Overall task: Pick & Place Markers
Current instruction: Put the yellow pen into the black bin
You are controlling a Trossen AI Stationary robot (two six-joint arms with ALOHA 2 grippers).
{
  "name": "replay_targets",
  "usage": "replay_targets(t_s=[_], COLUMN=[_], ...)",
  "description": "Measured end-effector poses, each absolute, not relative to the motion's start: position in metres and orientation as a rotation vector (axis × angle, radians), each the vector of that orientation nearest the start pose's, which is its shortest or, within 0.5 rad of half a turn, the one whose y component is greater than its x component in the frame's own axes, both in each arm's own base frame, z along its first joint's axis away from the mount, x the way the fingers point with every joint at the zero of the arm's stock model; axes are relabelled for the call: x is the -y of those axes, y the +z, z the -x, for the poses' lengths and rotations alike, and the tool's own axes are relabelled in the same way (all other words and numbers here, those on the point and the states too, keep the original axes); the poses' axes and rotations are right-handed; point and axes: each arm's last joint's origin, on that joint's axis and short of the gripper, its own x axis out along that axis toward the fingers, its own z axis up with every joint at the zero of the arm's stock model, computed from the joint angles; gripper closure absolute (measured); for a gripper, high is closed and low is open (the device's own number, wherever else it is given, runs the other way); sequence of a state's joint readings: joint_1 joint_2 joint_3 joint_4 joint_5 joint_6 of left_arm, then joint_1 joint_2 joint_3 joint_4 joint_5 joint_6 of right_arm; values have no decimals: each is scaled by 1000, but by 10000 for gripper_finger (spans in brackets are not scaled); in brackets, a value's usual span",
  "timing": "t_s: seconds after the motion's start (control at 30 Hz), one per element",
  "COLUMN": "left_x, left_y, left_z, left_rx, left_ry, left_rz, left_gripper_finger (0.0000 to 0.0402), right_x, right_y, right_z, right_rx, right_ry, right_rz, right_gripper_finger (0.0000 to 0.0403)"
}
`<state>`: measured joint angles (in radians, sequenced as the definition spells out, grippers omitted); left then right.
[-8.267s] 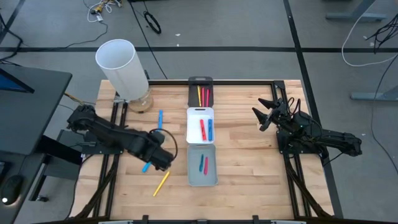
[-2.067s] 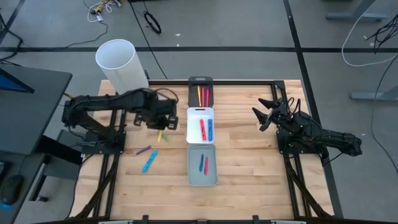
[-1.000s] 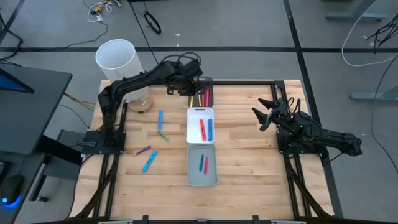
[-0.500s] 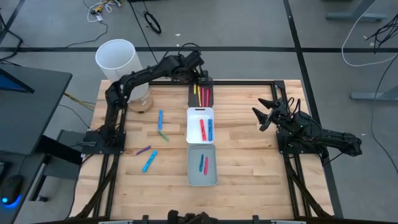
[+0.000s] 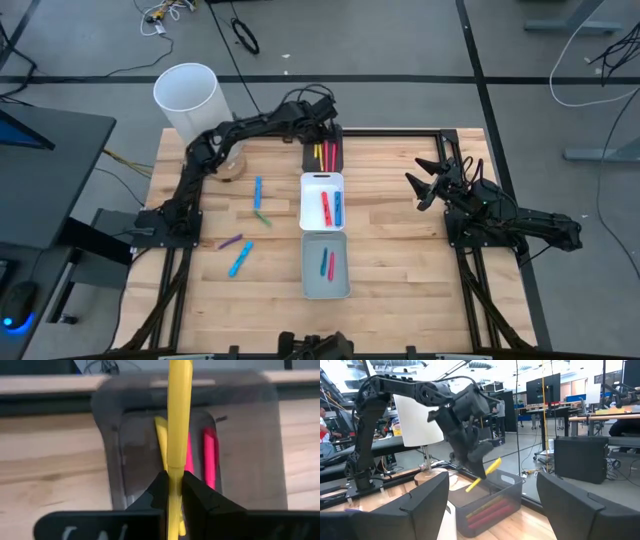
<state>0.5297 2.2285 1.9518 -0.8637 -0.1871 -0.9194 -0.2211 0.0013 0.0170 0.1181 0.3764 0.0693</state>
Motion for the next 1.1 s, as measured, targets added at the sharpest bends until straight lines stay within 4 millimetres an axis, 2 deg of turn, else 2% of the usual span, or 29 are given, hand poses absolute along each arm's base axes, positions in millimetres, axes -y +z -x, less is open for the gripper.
replay_targets(t_s=[0.2,0.6,0.93,1.1], left_x=[-246,-245,-243,-242], left_y=[200,184,183,170], left_z=[-409,-410,-407,-410], left_rx=[-814,-880,-907,-948], left_ry=[1117,1116,1127,1119], left_rz=[1022,1075,1103,1119], left_gripper_finger=[370,370,370,370], right_x=[31,31,31,31], right_y=[180,180,180,180], right_z=[-89,-89,-89,-89], right_rx=[156,156,156,156], right_ry=[-591,-591,-591,-592], right_rz=[-78,-78,-78,-78], right_gripper_finger=[101,101,101,101])
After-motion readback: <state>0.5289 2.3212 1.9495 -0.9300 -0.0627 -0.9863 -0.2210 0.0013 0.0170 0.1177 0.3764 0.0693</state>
